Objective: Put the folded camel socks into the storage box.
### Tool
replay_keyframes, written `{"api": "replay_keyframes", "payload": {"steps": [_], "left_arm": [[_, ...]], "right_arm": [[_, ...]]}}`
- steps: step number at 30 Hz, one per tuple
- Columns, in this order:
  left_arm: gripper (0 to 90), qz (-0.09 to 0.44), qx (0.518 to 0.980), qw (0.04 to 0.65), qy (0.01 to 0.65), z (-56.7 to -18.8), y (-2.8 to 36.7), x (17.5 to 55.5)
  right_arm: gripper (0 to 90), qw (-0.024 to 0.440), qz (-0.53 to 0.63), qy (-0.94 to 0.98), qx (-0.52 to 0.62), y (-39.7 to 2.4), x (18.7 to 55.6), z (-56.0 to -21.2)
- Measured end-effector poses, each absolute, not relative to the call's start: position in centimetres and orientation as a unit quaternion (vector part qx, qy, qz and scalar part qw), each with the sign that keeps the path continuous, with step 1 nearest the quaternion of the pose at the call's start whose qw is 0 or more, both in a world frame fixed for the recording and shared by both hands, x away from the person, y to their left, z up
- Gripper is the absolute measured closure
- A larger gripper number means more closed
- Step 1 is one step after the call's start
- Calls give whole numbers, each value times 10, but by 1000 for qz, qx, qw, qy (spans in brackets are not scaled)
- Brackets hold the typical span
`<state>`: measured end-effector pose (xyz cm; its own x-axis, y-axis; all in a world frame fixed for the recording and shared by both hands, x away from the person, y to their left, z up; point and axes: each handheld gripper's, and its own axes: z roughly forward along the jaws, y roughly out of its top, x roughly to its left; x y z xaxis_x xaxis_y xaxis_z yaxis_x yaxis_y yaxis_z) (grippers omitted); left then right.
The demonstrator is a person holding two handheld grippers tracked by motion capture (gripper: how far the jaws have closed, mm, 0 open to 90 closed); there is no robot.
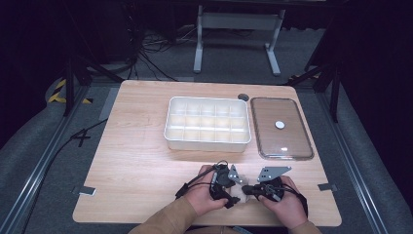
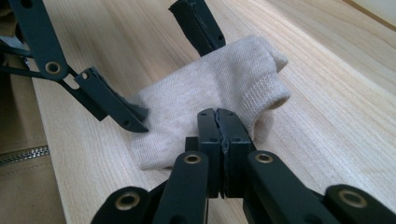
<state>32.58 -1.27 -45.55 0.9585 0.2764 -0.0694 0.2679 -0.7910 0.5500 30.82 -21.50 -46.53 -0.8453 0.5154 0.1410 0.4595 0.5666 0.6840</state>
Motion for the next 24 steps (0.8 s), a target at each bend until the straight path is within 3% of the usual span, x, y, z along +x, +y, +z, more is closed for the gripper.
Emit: {"api": "replay_keyframes", "payload": {"steps": [14, 24], "left_arm": [[278, 44, 941, 309, 133, -450, -9, 322], [310, 48, 952, 271, 132, -462, -15, 322]], "right_arm": [[893, 69, 353, 894, 266, -210, 309, -462], [892, 75, 357, 889, 276, -213, 316, -463]]}}
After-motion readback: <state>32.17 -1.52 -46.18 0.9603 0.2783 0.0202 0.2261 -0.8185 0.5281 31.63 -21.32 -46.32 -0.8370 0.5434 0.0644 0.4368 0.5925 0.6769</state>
